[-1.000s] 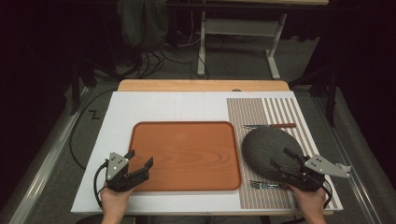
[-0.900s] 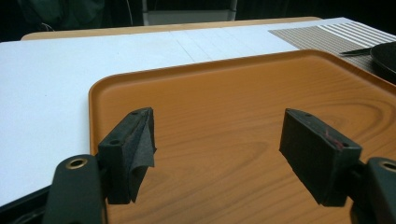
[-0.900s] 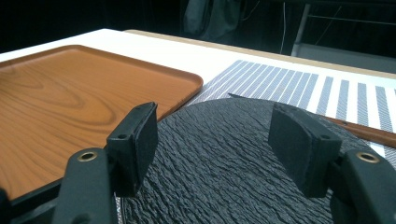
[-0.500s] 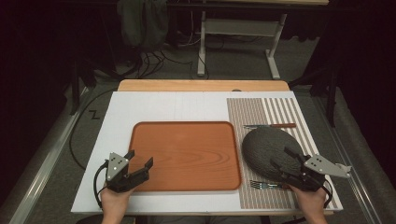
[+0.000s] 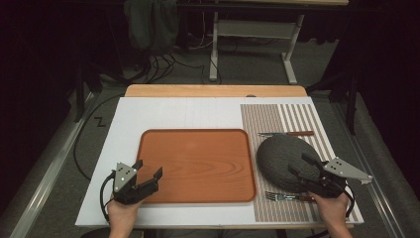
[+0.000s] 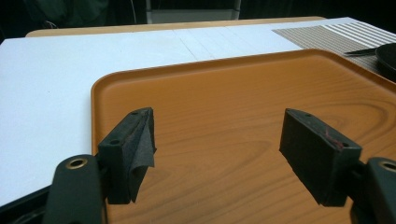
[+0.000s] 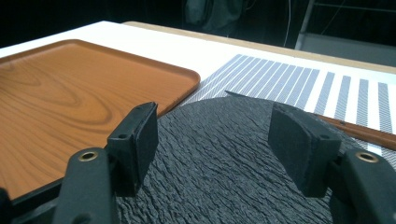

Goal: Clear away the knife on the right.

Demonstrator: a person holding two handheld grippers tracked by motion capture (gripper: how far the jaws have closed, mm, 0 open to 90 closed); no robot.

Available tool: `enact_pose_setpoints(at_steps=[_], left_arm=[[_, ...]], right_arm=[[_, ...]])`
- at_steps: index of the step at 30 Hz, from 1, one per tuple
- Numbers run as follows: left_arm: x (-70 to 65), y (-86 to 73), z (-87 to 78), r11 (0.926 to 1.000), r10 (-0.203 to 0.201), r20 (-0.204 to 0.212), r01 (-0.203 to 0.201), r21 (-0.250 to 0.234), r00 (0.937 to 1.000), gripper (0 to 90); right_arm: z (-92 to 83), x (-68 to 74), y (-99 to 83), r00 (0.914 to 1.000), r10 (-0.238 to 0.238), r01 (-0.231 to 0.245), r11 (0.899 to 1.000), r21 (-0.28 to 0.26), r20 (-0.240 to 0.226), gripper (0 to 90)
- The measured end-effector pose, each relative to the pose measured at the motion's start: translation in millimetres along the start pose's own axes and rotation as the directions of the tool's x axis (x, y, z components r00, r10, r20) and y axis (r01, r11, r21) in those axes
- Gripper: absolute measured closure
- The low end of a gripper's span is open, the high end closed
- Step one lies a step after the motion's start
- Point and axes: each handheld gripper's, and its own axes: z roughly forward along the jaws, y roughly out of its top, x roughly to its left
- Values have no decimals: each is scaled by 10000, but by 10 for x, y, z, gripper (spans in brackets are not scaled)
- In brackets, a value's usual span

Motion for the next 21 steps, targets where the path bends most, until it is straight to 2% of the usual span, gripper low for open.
enact_pose_setpoints(at_steps=[2, 6, 13, 18, 21], left_arm=[[-1, 0, -3, 10000, 37, 9, -37, 17, 10000, 269], [-6, 0, 2, 10000, 61, 19, -61, 25, 10000, 269], [-11, -2, 9, 10000, 64, 19, -64, 47, 10000, 269], [-16, -2, 13, 10000, 60, 18, -60, 30, 10000, 269], [-17, -2, 14, 10000, 77, 17, -77, 27, 10000, 269]], right_arm=[[21, -13, 11, 9998, 89, -88, 9999, 78, -204, 363], [52, -23, 48, 9994, -39, 48, 9997, 256, -331, 366], [88, -72, 108, 9997, 73, -67, 9996, 280, -222, 365], [145, -123, 174, 9996, 135, -119, 9980, 617, -252, 368], [179, -140, 217, 9999, -78, 89, 9966, 813, -135, 383]])
